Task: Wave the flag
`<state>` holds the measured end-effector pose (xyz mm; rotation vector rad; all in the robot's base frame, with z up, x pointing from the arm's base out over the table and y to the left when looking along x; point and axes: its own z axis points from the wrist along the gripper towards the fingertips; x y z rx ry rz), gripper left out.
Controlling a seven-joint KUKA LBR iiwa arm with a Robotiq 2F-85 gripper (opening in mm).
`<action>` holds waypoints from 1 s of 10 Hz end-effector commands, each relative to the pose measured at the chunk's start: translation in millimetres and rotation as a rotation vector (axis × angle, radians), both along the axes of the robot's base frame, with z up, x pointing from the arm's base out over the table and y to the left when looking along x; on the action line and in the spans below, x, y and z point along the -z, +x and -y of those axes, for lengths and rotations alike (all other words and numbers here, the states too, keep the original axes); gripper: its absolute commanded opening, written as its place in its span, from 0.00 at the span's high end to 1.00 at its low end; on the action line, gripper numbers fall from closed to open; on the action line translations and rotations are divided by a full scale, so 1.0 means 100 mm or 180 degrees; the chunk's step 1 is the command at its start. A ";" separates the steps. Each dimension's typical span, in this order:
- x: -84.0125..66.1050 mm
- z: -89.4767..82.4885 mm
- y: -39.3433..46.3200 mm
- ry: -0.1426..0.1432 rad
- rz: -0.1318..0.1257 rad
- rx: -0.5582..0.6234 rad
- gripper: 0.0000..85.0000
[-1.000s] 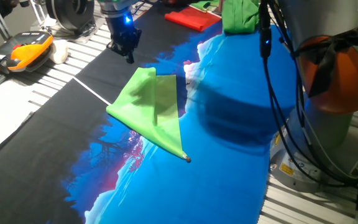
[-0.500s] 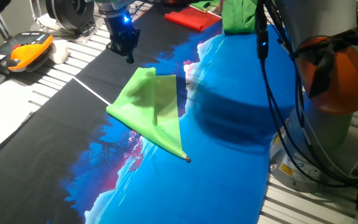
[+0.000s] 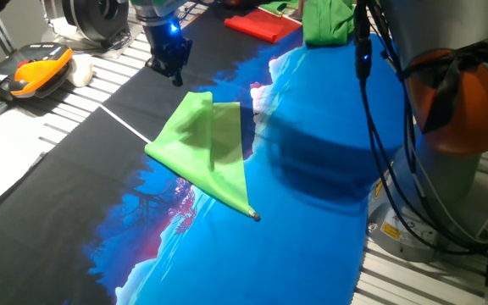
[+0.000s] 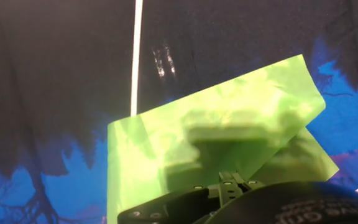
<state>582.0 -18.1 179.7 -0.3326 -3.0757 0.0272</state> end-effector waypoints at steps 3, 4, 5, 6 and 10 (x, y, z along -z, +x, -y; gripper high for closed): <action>0.05 -0.23 0.339 -0.0040 0.0002 0.0261 0.80; 0.09 -0.31 0.472 -0.0085 0.0001 0.0303 0.80; 0.15 -0.35 0.586 -0.0119 0.0013 0.0332 0.80; 0.22 -0.37 0.702 -0.0123 0.0045 0.0352 0.80; 0.52 -0.42 1.018 -0.0039 0.0110 0.0307 0.80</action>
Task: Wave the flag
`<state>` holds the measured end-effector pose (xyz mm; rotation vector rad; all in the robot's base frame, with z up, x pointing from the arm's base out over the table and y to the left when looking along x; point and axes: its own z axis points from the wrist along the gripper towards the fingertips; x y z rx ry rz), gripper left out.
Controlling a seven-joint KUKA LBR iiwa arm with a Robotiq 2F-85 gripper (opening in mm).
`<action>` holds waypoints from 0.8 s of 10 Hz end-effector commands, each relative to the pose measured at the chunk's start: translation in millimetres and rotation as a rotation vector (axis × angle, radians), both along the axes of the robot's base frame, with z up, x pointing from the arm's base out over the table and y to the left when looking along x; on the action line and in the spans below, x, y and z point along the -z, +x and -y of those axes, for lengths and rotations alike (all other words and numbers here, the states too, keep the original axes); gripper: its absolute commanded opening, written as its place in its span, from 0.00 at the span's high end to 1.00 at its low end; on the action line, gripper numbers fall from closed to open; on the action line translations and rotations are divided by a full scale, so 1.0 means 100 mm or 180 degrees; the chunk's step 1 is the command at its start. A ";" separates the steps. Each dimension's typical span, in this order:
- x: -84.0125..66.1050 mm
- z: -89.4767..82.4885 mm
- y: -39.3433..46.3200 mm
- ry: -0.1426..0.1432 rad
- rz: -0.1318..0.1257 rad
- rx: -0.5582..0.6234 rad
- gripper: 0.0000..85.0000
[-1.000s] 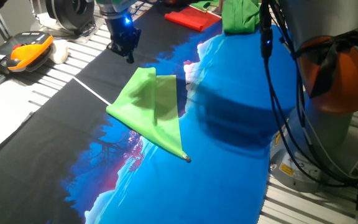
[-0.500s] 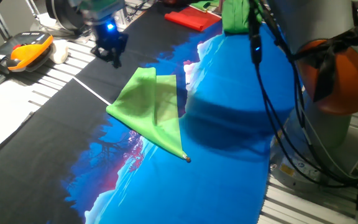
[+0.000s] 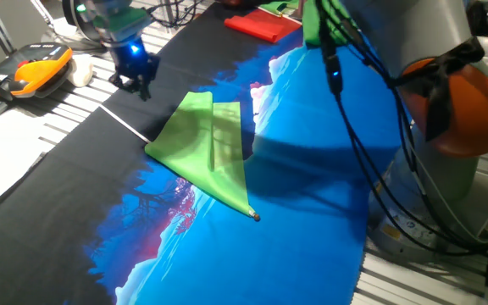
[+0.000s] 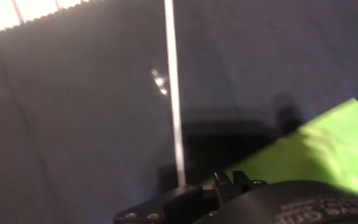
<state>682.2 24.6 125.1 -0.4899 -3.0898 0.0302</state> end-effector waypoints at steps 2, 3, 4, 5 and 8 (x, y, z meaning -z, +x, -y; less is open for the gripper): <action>0.13 -0.03 0.109 -0.0040 0.0016 0.0017 0.60; 0.18 -0.04 0.127 -0.0046 -0.0013 0.0051 0.60; 0.22 -0.05 0.137 -0.0030 -0.0031 0.0056 0.60; 0.29 -0.08 0.142 0.0007 -0.0048 0.0056 0.60; 0.51 -0.20 0.071 -0.0034 -0.0005 0.0051 0.60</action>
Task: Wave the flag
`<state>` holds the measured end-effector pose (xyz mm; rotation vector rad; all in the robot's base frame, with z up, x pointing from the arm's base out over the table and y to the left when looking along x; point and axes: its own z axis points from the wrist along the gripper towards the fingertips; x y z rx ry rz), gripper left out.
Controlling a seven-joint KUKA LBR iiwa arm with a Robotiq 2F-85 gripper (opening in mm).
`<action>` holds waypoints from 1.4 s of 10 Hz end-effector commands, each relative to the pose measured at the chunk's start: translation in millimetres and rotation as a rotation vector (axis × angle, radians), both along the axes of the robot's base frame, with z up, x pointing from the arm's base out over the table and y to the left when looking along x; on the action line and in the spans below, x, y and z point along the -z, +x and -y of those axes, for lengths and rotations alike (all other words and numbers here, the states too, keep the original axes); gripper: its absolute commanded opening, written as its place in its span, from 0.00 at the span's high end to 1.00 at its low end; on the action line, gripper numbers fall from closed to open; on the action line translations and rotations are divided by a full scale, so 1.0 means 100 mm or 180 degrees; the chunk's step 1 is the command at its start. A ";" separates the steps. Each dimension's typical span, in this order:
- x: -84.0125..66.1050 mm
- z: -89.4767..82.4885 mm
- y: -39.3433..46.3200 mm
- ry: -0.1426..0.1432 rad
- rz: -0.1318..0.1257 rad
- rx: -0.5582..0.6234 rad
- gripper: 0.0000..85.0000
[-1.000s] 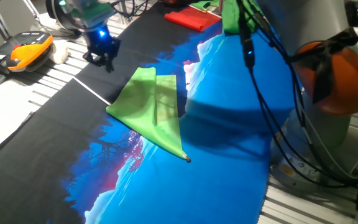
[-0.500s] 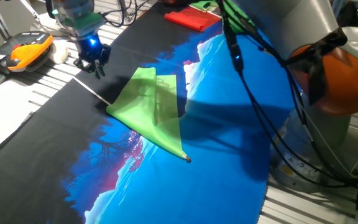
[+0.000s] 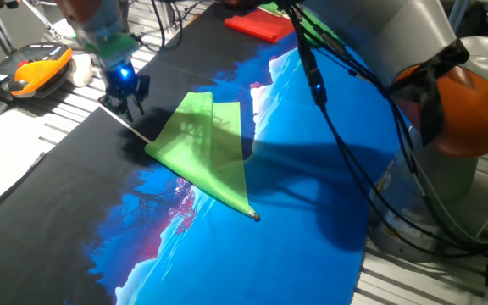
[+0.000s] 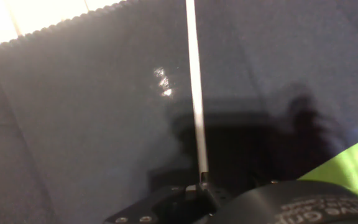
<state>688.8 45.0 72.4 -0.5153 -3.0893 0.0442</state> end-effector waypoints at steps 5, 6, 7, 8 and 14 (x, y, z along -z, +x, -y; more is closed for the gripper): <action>0.24 -0.09 -0.023 0.0004 0.0102 0.0029 0.60; 0.30 -0.09 -0.018 0.0003 0.0119 0.0029 0.60; 0.34 -0.09 -0.034 -0.0034 0.0136 0.0015 0.60; 0.37 -0.09 -0.058 -0.0066 0.0140 0.0006 0.60; 0.49 -0.03 -0.147 -0.0026 0.0167 -0.0103 0.80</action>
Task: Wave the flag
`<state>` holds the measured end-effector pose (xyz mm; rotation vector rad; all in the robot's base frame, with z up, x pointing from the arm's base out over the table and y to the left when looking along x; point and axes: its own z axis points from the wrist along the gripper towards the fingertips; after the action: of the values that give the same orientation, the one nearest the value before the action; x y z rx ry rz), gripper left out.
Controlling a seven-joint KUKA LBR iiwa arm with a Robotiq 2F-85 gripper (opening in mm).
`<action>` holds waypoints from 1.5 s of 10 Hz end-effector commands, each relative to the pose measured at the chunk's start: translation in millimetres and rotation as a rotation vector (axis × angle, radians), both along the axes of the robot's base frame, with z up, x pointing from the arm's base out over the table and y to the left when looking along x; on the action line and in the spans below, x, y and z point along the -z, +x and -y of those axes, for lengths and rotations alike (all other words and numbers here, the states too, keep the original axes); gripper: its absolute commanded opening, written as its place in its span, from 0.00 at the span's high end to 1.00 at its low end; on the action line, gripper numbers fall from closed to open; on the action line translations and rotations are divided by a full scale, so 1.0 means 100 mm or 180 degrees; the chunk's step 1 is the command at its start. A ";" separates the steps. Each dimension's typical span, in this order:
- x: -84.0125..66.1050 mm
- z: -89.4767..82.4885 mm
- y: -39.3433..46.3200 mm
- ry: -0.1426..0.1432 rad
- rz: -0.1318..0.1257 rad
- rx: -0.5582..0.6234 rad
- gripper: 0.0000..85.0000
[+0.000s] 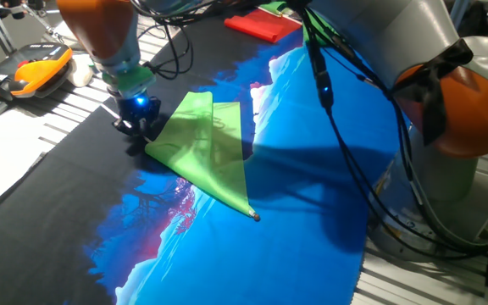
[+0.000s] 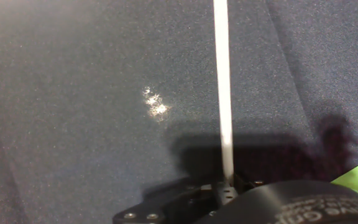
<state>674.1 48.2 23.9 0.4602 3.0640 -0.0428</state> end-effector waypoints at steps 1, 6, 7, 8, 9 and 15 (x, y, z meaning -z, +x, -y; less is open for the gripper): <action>0.00 0.00 0.001 0.0005 -0.0001 -0.0007 0.80; -0.08 -0.02 0.020 0.0081 -0.0129 -0.0174 1.00; -0.16 -0.02 0.027 0.0081 -0.0166 -0.0174 1.00; -0.30 -0.02 0.017 0.0095 -0.0234 -0.0173 1.00; -0.48 -0.02 -0.012 0.0127 -0.0312 -0.0178 1.00; -1.25 0.06 -0.362 -0.0003 -0.0604 -0.0311 1.00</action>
<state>637.6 41.4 122.2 0.3158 3.2702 -0.0910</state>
